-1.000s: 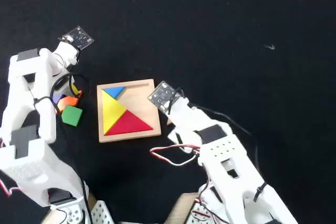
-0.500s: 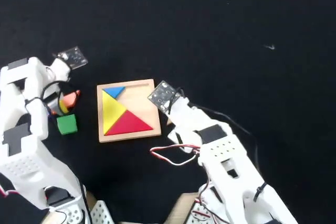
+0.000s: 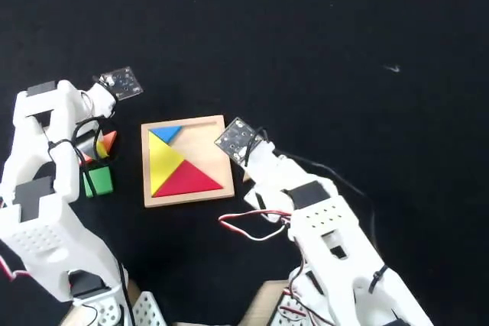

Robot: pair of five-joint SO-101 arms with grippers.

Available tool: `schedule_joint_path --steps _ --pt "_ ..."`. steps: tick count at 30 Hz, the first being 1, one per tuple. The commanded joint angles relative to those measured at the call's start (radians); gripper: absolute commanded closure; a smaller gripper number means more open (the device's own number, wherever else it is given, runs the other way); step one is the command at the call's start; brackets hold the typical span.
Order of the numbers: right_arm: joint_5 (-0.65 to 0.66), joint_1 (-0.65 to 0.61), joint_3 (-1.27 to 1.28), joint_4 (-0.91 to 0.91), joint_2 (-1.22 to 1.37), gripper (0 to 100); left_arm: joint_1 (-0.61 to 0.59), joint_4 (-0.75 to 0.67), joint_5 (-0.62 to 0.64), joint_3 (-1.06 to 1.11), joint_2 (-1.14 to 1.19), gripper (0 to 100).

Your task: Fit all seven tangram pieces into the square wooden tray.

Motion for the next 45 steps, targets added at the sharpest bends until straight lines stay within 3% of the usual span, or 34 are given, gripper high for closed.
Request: schedule_joint_path --steps 1,6,10,22,29,35,41,45 --pt "-0.005 0.011 -0.007 -0.017 -0.027 98.7 0.002 0.025 -0.071 -0.074 0.051 73" --pt "-0.005 0.009 -0.007 -0.017 -0.025 98.7 -0.045 0.258 -0.138 -0.245 0.092 73" --pt "-0.005 0.009 -0.007 -0.020 -0.025 98.7 -0.058 0.359 -0.173 -0.351 0.157 73" --pt "-0.005 0.009 -0.005 -0.020 -0.025 98.7 0.025 0.388 -0.069 -0.432 0.278 74" --pt "-0.005 0.009 -0.005 -0.017 -0.027 98.7 0.054 0.393 -0.072 -0.433 0.278 95" --pt "-0.005 0.009 -0.005 -0.017 -0.027 98.7 0.044 0.411 -0.063 -0.450 0.270 96" --pt "-0.005 0.009 -0.005 -0.017 -0.030 98.7 0.125 0.778 -0.060 -0.616 0.157 96" --pt "-0.005 0.012 -0.005 -0.018 -0.030 98.7 0.183 0.778 0.120 -0.588 0.041 96"
